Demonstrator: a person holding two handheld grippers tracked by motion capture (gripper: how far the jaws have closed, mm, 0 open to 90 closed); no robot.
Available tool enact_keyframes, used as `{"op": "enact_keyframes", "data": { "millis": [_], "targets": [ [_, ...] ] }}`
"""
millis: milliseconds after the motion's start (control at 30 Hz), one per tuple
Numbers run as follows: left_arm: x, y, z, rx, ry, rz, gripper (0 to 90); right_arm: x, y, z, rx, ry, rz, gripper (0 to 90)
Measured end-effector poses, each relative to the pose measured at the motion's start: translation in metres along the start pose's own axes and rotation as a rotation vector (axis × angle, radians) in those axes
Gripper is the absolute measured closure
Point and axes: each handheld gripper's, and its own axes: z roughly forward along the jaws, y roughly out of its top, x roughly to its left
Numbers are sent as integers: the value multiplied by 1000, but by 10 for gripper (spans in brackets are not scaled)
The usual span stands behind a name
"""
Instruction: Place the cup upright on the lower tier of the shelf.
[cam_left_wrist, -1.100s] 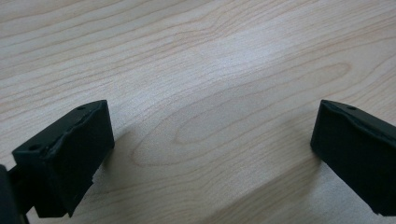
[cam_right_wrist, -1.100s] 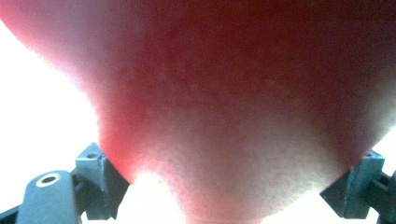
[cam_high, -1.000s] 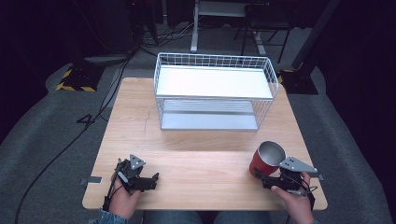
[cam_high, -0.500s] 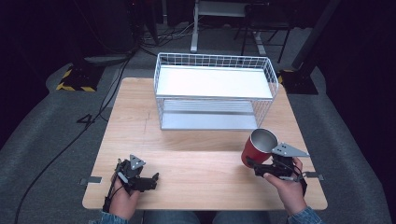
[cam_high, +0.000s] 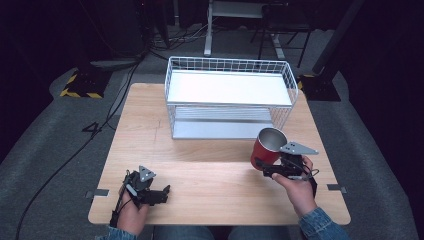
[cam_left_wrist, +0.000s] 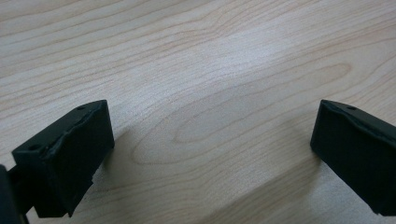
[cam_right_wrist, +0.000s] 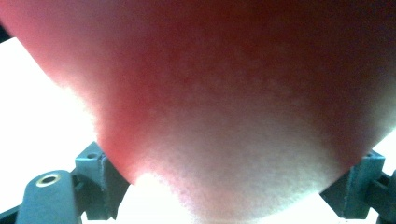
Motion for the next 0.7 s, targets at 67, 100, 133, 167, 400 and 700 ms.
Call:
{"op": "enact_keyframes", "data": {
  "millis": [67,100,133,167,400,700],
  "targets": [
    [0,0,0,-1,1,0,1,0,5,4,-4,-1,2,169],
    [0,0,0,-2,1,0,1,1,6,6,-5,-3,1,169],
    [0,0,0,0,0,1,1,1,8,8,-4,-7,-1,169],
    [0,0,0,0,0,1,1,1,8,8,-4,-7,-1,169],
    [0,0,0,-2,1,0,1,3,23,29,10,-7,-4,169],
    [0,0,0,-1,1,2,0,7,38,57,32,-6,-9,169]
  ]
}}
